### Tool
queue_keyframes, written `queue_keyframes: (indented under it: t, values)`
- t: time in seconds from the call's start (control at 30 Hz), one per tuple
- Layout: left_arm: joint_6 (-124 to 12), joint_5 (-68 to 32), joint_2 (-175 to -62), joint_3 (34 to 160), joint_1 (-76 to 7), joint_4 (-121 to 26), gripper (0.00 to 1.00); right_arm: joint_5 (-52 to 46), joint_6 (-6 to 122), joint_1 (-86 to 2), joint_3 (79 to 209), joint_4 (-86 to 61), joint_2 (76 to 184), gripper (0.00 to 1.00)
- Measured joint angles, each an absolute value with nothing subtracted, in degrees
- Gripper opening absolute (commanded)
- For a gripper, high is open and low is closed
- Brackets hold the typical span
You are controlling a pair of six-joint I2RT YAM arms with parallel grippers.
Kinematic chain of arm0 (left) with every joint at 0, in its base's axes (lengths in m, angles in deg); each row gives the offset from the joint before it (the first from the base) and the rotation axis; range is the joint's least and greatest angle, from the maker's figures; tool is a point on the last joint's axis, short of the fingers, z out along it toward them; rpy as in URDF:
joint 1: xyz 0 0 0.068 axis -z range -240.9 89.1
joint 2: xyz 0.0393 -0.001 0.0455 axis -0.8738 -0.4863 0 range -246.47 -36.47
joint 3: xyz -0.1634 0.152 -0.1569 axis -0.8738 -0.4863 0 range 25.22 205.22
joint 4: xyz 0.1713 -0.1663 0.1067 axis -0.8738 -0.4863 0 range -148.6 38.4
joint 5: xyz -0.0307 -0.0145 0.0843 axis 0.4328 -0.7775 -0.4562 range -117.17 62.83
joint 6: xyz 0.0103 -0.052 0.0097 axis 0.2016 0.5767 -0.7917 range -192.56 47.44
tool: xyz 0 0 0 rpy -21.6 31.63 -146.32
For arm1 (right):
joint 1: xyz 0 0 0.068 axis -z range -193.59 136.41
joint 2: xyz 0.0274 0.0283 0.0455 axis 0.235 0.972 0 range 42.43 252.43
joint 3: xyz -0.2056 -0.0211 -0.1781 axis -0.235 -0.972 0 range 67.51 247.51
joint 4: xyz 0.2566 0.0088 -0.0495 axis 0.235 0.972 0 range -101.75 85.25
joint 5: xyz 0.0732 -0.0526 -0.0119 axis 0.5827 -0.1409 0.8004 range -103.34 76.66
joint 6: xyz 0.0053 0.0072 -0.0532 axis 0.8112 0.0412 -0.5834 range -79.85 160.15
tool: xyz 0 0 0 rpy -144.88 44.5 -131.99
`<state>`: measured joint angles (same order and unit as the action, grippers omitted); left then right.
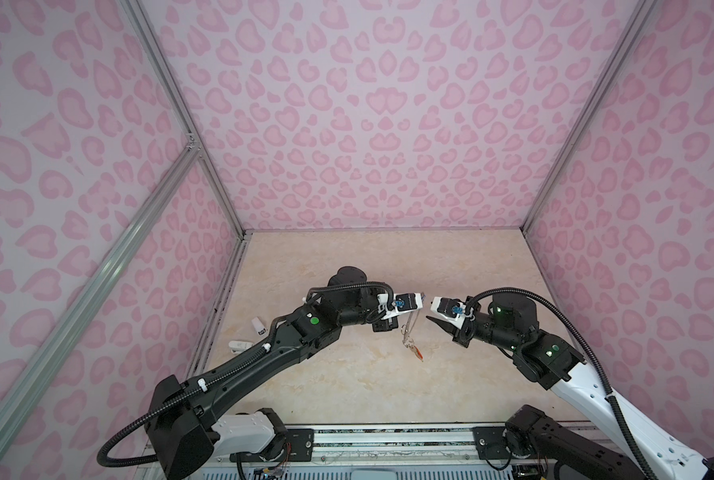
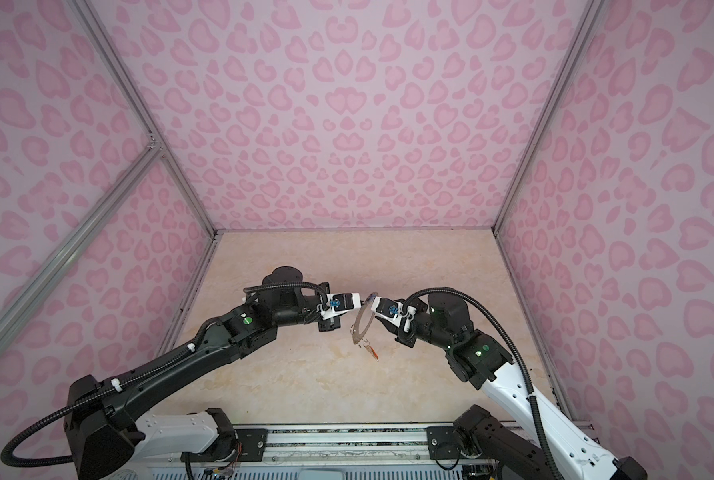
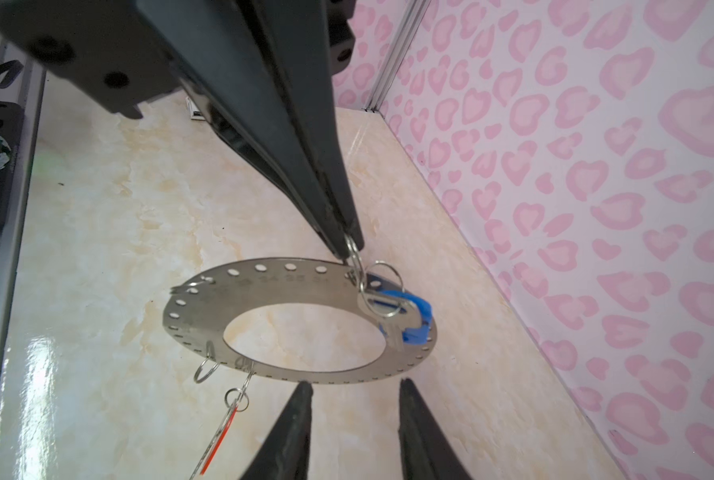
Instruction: Put the keys on the keyring
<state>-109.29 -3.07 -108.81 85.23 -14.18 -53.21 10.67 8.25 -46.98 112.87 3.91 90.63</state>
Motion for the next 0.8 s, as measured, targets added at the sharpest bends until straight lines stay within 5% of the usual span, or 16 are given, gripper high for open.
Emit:
queue_keyframes:
  t: [0.33, 0.8]
  values:
    - [-105.6, 2.3, -107.3, 82.9, -15.2, -48.4, 0.03, 11.7, 12.1, -46.8, 111.4, -2.8, 90.9, 0.41]
    - [-106.3, 5.6, -107.3, 83.0, -15.4, -48.4, 0.03, 16.2, 12.1, -45.1, 110.8, -6.3, 89.7, 0.34]
